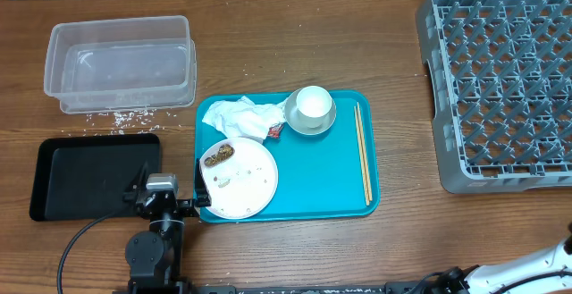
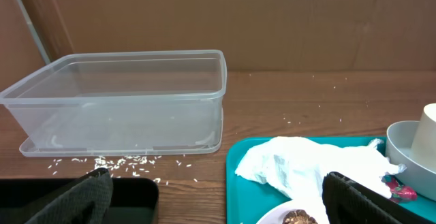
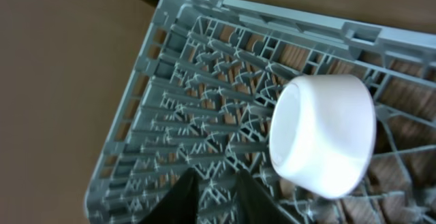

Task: Sort waste into correct bins and load items into the dishwasher
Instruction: 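Lower the plate into the dish rack and open the right gripper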

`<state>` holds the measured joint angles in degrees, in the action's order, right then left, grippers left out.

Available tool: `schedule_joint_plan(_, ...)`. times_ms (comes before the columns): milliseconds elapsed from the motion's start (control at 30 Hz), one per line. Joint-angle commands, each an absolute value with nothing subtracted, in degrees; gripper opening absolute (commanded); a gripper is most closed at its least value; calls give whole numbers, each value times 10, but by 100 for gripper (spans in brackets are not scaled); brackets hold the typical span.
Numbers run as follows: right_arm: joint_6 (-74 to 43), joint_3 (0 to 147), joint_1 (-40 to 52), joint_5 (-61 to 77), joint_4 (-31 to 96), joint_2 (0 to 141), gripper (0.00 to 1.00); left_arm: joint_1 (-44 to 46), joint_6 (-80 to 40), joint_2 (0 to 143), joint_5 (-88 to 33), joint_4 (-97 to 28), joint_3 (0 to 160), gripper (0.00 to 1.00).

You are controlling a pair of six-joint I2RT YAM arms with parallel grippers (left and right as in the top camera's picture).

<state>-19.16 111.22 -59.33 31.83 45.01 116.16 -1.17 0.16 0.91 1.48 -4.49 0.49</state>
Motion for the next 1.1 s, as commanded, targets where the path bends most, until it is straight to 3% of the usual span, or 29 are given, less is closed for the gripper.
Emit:
schedule_joint_plan(0,-212,1114,-541,177,431,1191,16,-15,-2,4,10,-44,3,100)
schedule_joint_plan(300,-241,1114,-460,-105,417,1262,14,-15,-2,4,10,-44,3,100)
schedule_joint_plan(600,-298,1114,-470,-278,478,1267,13,-15,-2,4,10,-44,3,100)
schedule_joint_plan(800,-305,1114,-476,-245,490,1230,13,-15,-2,4,10,-44,3,100)
schedule_joint_plan(1067,-305,1114,-475,-8,506,1159,16,-15,-2,4,10,-44,3,100)
